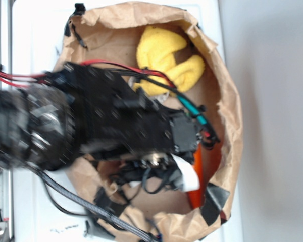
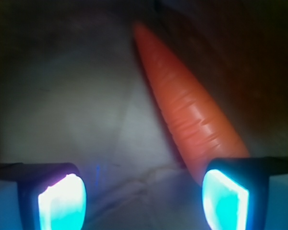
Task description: Grab the carrot.
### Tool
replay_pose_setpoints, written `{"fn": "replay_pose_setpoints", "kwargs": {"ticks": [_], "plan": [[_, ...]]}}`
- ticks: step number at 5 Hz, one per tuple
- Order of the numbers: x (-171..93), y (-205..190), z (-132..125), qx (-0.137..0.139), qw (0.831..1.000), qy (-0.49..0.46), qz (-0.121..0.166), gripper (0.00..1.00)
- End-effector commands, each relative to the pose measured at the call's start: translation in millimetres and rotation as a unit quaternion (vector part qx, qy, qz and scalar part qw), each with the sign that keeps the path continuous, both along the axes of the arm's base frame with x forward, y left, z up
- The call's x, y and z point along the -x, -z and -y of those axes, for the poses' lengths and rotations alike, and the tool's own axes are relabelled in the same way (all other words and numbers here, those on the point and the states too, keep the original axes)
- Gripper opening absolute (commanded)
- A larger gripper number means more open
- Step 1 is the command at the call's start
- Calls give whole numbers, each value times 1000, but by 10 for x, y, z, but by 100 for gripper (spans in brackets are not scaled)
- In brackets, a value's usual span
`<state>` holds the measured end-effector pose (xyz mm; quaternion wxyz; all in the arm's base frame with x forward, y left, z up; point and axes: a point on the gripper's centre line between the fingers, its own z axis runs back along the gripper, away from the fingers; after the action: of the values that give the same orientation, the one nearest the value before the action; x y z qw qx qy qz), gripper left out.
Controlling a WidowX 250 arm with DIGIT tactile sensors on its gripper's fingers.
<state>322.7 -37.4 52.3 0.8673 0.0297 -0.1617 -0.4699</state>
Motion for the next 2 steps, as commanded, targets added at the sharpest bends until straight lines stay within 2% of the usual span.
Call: {"fn": "replay_pose_setpoints", "kwargs": {"ticks": [1, 2], "plan": [[-266, -137, 113, -11, 999, -26, -18, 100], [-282, -224, 75, -4, 999, -43, -26, 0]]}}
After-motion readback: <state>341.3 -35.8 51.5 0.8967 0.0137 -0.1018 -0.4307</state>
